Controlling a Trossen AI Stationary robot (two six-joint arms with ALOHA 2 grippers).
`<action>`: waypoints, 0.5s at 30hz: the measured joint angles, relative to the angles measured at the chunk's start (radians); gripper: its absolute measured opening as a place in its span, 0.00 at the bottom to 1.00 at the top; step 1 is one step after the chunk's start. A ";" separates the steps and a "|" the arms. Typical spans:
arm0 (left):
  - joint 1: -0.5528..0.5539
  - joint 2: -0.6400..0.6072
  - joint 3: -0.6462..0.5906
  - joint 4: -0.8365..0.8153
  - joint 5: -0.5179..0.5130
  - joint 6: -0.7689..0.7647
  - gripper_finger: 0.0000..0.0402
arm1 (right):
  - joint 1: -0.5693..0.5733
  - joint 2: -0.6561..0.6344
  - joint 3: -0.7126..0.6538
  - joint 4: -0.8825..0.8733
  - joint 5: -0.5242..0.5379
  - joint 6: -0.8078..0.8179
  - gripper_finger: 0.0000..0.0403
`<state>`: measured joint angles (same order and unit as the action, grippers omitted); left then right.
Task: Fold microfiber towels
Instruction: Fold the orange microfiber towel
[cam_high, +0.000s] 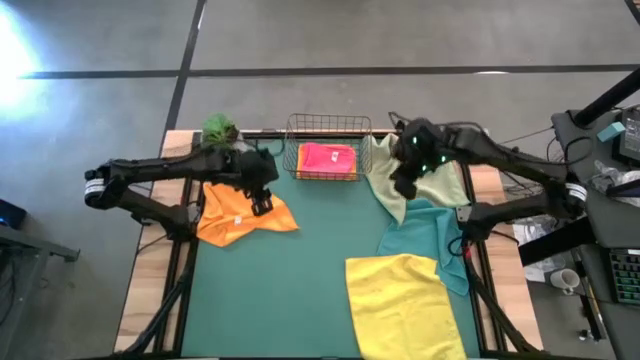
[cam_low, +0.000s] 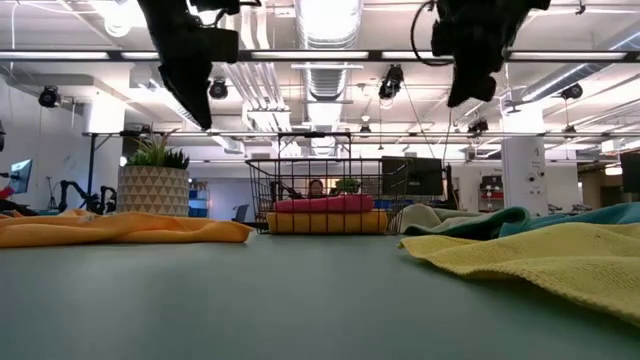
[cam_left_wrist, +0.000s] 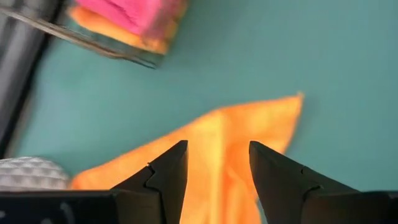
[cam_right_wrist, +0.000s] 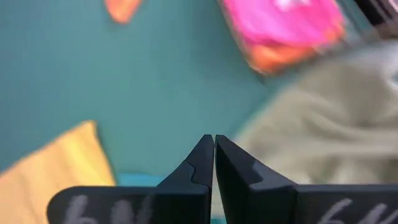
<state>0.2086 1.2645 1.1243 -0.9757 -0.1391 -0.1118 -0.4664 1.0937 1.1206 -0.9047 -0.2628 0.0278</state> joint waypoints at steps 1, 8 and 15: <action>-0.024 -0.003 -0.016 0.001 0.000 -0.014 0.39 | 0.038 -0.009 -0.018 0.047 0.001 0.026 0.02; -0.195 -0.020 -0.147 0.033 0.001 -0.153 0.39 | 0.256 0.003 -0.103 0.347 0.025 0.138 0.02; -0.327 -0.028 -0.249 0.056 0.001 -0.300 0.39 | 0.358 0.109 -0.104 0.475 0.054 0.150 0.02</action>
<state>-0.1182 1.2369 0.8754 -0.9196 -0.1382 -0.4117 -0.1082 1.2022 1.0167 -0.4299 -0.2086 0.1777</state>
